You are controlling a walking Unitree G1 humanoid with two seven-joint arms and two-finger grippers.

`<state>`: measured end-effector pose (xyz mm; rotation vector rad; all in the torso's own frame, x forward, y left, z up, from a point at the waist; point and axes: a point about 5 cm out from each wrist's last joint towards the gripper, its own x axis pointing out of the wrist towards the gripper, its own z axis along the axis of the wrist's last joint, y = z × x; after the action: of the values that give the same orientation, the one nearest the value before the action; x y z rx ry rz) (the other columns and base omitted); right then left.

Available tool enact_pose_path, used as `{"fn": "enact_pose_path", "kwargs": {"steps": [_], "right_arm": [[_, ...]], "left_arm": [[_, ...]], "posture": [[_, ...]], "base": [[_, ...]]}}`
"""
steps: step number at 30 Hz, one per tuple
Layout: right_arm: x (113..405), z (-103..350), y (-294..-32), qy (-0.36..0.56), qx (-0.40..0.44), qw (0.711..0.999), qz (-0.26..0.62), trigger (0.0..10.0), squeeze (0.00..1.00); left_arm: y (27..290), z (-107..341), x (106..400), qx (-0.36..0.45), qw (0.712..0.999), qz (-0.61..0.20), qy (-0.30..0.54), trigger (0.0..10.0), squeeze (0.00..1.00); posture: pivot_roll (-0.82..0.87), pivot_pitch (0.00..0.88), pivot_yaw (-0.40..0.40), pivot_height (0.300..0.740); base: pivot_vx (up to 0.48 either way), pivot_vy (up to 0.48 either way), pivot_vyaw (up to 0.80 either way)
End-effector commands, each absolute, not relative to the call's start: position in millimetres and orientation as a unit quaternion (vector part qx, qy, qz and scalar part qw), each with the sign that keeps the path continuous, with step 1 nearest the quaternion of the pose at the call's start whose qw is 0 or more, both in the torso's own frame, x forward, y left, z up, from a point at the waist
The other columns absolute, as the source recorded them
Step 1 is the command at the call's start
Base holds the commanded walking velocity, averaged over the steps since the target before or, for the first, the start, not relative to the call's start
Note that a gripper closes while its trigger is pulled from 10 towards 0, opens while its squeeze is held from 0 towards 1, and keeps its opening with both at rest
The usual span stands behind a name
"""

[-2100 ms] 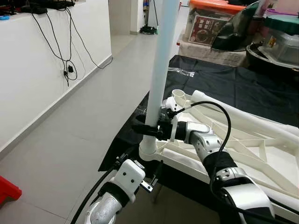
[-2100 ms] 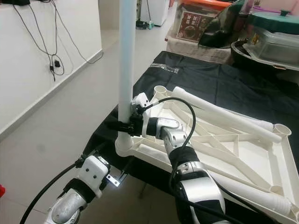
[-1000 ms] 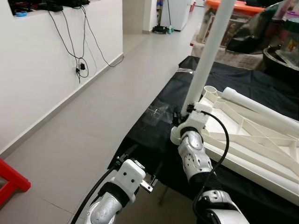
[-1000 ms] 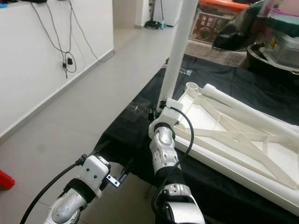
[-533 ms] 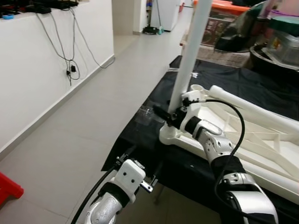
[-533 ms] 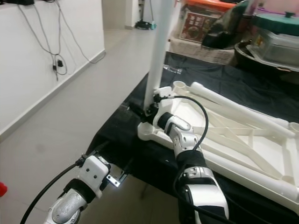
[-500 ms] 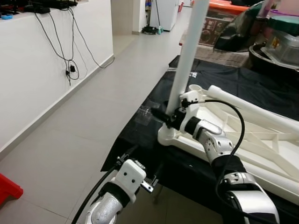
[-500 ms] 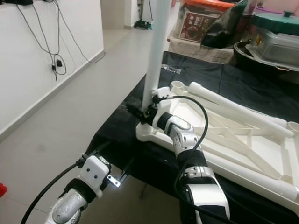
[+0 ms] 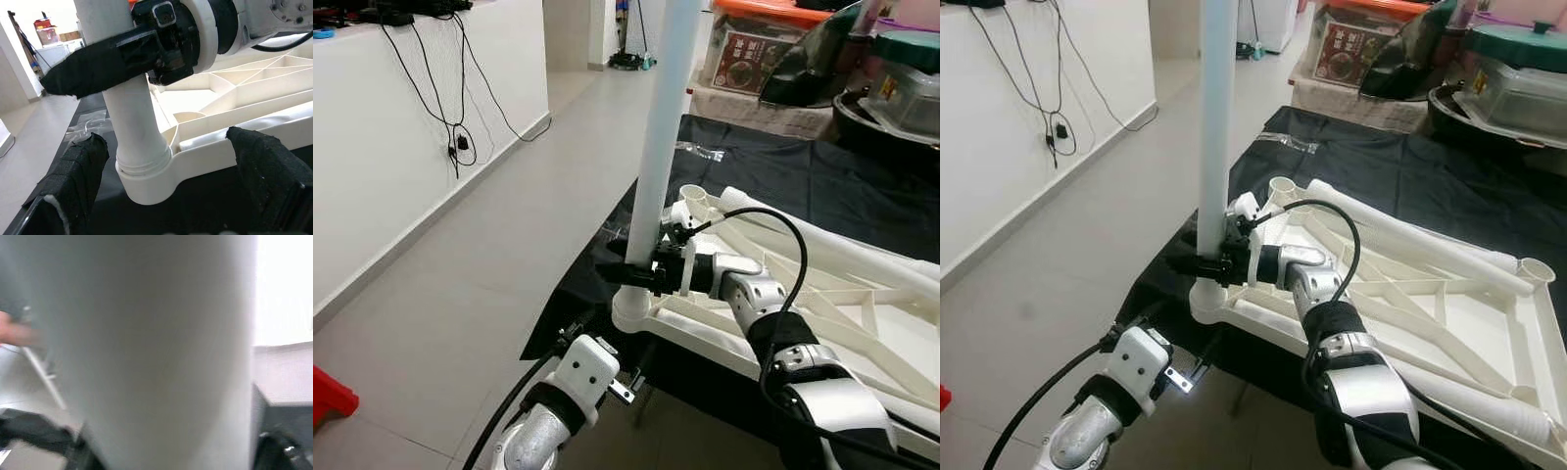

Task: Building children table

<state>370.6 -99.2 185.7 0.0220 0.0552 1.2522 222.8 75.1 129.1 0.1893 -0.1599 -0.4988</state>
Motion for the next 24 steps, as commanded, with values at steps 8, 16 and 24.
{"fn": "enact_pose_path", "kwargs": {"steps": [8, 16, 24], "right_arm": [[390, 184, -105, -0.014, 0.039, 0.927, 0.374, 0.0, 0.00], [384, 156, -177, 0.020, 0.054, 0.985, -0.163, 0.0, 0.00], [365, 145, -164, 0.034, 0.104, 0.959, -0.261, 0.0, 0.00]], "left_arm": [[76, 126, 222, 0.098, 0.962, -0.246, -0.072, 10.0, 0.00], [76, 126, 222, 0.099, 0.961, -0.247, -0.071, 10.0, 0.00], [76, 126, 222, 0.101, 0.961, -0.247, -0.072, 10.0, 0.00]], "posture": [[0.09, 0.072, -0.091, 0.740], [0.09, 0.070, -0.088, 0.740], [0.09, 0.070, -0.088, 0.740]], "base": [[0.000, 0.000, 0.00], [0.000, 0.000, 0.00], [0.000, 0.000, 0.00]]}}
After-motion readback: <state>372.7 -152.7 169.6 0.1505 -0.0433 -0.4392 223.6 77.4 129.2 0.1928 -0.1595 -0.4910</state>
